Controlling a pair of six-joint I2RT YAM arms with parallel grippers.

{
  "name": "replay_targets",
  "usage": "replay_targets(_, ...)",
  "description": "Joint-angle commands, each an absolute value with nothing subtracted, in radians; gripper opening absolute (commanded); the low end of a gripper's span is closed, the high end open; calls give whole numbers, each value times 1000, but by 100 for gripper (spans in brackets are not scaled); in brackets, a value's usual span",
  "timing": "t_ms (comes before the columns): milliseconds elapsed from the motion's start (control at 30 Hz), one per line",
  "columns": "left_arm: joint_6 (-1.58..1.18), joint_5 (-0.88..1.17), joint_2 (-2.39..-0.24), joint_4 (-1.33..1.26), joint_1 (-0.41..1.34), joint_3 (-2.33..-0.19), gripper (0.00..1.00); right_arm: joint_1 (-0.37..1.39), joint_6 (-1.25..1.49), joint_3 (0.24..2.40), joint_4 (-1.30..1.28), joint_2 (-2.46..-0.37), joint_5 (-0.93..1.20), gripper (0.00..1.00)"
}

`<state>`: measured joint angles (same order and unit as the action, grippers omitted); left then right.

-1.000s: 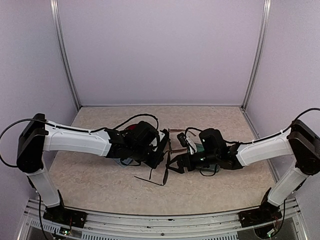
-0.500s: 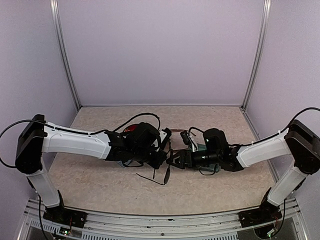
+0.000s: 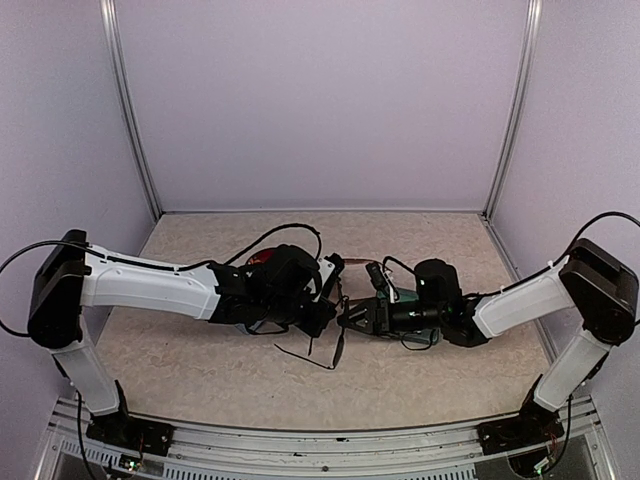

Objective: Organize the sunglasses
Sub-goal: Fold the right temple of the sunglasses with the sunglasses.

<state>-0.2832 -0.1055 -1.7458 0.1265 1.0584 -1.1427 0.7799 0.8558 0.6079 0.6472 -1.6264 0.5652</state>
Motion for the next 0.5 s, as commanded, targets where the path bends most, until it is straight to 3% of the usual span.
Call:
replay_targets(0,-269,-100,-1710,91,1069,-1133,0,760,887,588,714,-1649,586,65)
replay_targets(467,-263,-86,-1706,68,1072,-1115,0,747,918,575,786,-1675,614,80)
